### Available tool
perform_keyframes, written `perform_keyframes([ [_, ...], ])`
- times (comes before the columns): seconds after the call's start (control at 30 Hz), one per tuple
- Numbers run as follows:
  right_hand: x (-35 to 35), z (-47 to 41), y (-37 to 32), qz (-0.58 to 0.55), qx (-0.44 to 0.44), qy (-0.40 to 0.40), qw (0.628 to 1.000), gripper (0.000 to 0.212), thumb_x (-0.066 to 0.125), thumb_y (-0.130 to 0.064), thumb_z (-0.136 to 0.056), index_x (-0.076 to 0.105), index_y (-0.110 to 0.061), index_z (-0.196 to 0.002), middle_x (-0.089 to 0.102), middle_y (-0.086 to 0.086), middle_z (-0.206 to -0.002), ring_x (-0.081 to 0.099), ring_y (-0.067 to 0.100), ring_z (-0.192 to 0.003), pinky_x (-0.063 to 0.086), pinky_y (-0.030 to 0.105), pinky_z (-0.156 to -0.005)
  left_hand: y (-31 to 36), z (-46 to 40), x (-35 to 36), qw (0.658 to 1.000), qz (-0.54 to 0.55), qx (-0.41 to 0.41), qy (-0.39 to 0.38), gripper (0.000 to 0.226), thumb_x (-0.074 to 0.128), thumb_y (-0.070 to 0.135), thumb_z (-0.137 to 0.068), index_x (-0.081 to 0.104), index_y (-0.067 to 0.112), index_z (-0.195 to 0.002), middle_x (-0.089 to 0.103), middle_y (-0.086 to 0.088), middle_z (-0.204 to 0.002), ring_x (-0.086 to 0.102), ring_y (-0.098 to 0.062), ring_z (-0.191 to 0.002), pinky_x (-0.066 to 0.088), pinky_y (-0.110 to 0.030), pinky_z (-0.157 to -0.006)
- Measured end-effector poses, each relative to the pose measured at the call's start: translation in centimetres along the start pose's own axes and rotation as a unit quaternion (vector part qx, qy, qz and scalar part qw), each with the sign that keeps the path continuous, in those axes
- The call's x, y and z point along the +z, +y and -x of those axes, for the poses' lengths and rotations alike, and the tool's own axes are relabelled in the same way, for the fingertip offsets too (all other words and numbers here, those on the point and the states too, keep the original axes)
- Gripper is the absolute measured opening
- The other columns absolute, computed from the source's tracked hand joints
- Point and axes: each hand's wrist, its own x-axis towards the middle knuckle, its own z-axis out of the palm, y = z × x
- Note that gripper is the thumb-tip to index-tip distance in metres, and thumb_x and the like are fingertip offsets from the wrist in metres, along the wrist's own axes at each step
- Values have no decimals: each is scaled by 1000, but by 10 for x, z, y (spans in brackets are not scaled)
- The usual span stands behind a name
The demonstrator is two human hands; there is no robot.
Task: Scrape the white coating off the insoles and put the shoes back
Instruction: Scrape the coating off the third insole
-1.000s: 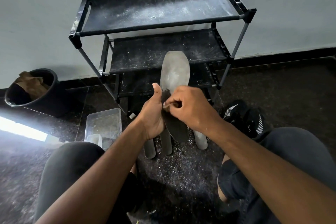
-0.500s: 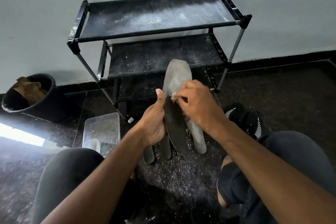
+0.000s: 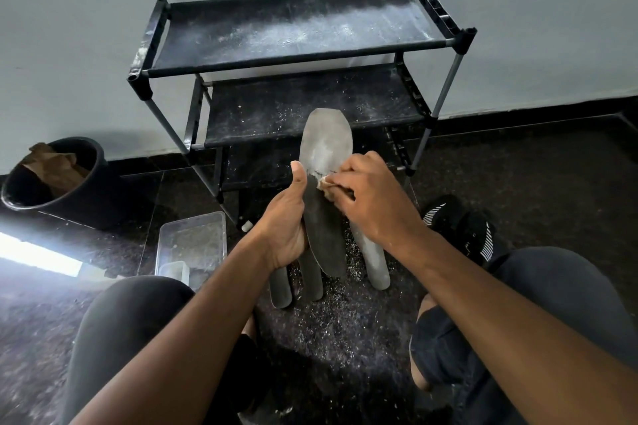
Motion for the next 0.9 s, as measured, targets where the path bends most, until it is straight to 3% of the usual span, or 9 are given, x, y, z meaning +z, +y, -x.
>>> perform_keyframes([
  [0.07,3,3,-3,67,-37,-24,997,30,64,-33,-93,72,-13,-113,56,0,-104,45,20,-97,49,39,-81,2,-1,-1,1000,9,2,4,75,30,62,-104,54,3,-145,62,-20,-141,60,-28,-133,52,-41,-108],
  [0.2,6,3,1,110,-71,-37,991,27,63,-23,-95,69,-10,-117,54,1,-114,43,21,-101,51,34,-84,3,-3,-4,1000,14,6,19,72,31,59,-105,56,4,-143,64,-21,-138,63,-29,-129,52,-45,-108],
  [0.33,14,5,-3,72,-91,-55,992,14,62,-7,-95,73,-7,-104,56,-1,-104,44,15,-95,51,27,-84,4,-1,-2,999,7,3,43,70,30,58,-106,59,4,-138,66,-22,-135,67,-28,-123,56,-43,-103],
  [0.47,14,9,-13,31,-103,-69,992,14,60,-8,-95,74,-6,-97,56,2,-98,47,16,-97,55,31,-79,7,-1,-5,997,11,5,75,70,32,58,-106,60,2,-137,69,-22,-130,70,-28,-116,60,-42,-96],
  [0.57,6,4,-6,58,-90,-17,994,18,58,-14,-95,76,-9,-96,58,1,-90,47,19,-93,51,34,-73,0,2,3,997,-27,-3,71,66,31,54,-108,63,2,-132,73,-20,-122,72,-26,-111,59,-40,-98],
  [0.7,-2,-2,2,70,-48,47,995,13,63,-10,-92,75,-9,-94,59,2,-88,48,22,-90,51,38,-77,-4,4,8,997,-53,2,52,65,29,53,-109,65,2,-128,74,-18,-120,72,-23,-112,58,-34,-97],
  [0.9,12,9,-14,51,-102,-10,993,10,65,-10,-90,74,-7,-90,59,2,-86,47,19,-91,50,37,-76,7,2,-2,999,-15,10,51,70,29,56,-108,61,-1,-134,73,-19,-118,74,-25,-106,62,-35,-91],
])
